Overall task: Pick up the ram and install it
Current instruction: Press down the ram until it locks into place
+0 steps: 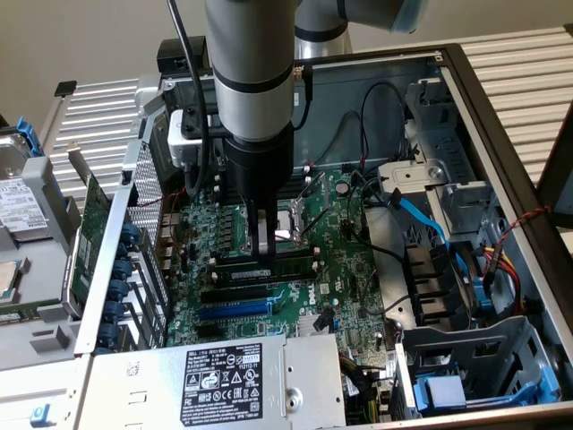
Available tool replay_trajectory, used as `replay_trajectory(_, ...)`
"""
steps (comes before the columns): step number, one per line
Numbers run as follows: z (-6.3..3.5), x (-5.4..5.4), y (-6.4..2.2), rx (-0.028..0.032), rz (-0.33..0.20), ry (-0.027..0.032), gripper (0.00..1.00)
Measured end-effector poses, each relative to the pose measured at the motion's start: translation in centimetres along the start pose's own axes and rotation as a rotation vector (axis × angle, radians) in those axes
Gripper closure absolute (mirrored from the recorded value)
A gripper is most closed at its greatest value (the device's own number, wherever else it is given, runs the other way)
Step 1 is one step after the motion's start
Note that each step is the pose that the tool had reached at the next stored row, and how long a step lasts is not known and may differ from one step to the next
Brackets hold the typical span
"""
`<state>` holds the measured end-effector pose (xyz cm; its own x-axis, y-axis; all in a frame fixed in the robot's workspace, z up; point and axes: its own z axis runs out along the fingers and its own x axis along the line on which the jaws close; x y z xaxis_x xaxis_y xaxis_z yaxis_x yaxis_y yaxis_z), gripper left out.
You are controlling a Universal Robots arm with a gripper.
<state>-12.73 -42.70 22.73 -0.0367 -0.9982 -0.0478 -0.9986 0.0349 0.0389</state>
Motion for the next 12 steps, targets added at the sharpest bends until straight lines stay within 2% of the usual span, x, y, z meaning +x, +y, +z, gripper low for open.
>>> replay_trajectory(5, -1.04, 0.0, 0.05, -0.0012, 0.000, 0.0015, 0.89)
replay_trajectory(12, -1.67, -0.1, 0.07, -0.0012, 0.000, 0.0014, 0.89)
